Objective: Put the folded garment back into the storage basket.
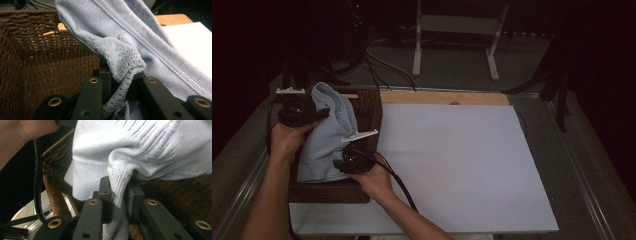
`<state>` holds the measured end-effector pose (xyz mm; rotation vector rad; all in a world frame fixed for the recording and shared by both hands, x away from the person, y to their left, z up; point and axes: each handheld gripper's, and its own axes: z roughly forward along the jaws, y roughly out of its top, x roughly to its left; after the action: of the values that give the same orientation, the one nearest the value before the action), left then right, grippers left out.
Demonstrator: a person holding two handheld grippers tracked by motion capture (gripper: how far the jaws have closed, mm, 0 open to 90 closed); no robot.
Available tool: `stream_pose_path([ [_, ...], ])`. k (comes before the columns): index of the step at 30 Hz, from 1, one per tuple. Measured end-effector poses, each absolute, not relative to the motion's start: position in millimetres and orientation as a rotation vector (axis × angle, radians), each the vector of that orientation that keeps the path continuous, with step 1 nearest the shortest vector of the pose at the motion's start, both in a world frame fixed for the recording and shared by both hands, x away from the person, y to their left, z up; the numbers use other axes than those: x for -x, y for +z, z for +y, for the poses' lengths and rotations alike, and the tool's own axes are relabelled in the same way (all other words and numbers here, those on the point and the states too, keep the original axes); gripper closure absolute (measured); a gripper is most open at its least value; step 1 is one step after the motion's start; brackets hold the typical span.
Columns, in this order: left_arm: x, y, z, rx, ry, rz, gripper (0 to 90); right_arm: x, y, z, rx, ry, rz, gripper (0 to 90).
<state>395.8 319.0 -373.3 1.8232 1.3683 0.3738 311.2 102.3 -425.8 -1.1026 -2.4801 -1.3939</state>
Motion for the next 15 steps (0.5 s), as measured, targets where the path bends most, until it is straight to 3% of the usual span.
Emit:
stream_pose_path([
  [15,-394.0,-374.2,324.7,-1.867,0.384,1.386,79.5,-304.9,-429.5,111.2,1.064,-1.369,-2.508,77.0],
])
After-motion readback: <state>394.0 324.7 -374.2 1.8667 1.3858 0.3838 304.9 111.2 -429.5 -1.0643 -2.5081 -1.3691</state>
